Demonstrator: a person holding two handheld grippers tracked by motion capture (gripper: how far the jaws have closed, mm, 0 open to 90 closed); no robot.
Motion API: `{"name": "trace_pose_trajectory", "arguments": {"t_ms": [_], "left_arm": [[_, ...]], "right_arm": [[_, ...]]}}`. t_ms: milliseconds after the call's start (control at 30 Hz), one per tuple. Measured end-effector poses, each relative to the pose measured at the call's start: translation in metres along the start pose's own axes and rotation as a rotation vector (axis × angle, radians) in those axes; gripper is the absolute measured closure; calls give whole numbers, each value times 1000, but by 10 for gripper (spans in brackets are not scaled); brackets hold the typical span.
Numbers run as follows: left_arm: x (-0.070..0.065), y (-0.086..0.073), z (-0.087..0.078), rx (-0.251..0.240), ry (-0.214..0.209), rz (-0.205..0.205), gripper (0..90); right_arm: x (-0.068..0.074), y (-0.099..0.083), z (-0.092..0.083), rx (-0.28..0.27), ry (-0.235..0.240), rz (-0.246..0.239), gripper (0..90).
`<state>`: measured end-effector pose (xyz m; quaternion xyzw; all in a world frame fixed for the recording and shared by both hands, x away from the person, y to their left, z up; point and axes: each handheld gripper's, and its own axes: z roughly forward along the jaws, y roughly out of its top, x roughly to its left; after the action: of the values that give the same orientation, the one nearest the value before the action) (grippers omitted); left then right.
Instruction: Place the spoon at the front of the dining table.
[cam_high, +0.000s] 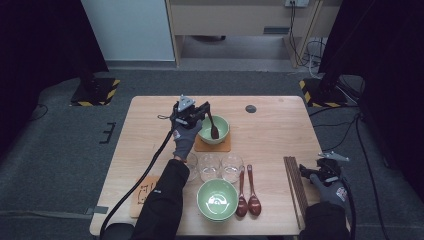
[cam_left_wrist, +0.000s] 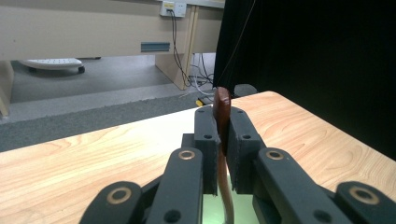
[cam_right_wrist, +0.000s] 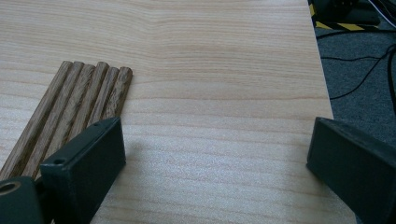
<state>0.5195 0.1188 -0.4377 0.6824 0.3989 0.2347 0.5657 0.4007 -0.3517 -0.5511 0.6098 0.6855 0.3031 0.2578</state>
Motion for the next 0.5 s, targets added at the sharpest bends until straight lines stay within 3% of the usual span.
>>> {"name": "trace_pose_trajectory", "arguments": {"t_ms": [233, 500], "left_arm": [[2, 2, -2, 20, 17, 21, 821], [14, -3, -9, 26, 45, -2, 802]], "right_arm": [[0, 0, 0, 3, 5, -4, 27], [0, 1, 1, 9, 12, -10, 15]]}}
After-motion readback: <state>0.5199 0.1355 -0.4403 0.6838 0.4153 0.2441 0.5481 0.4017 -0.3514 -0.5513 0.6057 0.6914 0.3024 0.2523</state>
